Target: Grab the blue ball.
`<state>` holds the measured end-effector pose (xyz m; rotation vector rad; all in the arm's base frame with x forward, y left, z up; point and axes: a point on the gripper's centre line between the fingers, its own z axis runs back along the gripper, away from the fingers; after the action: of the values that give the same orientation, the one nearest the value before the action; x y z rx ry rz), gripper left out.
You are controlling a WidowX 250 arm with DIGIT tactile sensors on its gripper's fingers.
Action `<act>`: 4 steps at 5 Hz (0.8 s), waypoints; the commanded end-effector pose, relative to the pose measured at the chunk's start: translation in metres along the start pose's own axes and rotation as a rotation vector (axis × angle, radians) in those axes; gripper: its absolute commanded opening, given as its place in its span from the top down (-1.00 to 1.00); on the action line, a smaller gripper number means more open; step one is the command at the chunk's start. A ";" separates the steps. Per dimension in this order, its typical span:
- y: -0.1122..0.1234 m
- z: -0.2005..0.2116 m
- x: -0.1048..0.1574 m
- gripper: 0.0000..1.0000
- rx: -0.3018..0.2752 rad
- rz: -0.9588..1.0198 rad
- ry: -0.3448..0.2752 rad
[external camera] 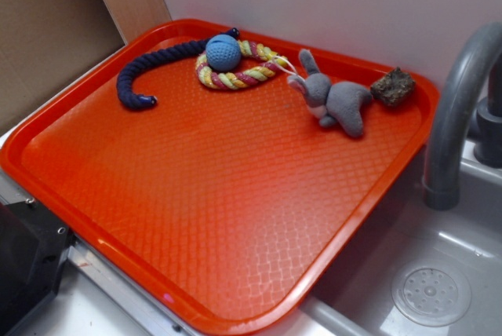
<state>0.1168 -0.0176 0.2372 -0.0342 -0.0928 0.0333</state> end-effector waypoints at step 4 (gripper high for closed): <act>0.054 -0.102 0.106 -1.00 0.010 -0.230 -0.135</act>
<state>0.2221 0.0328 0.1299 -0.0287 -0.1760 -0.1987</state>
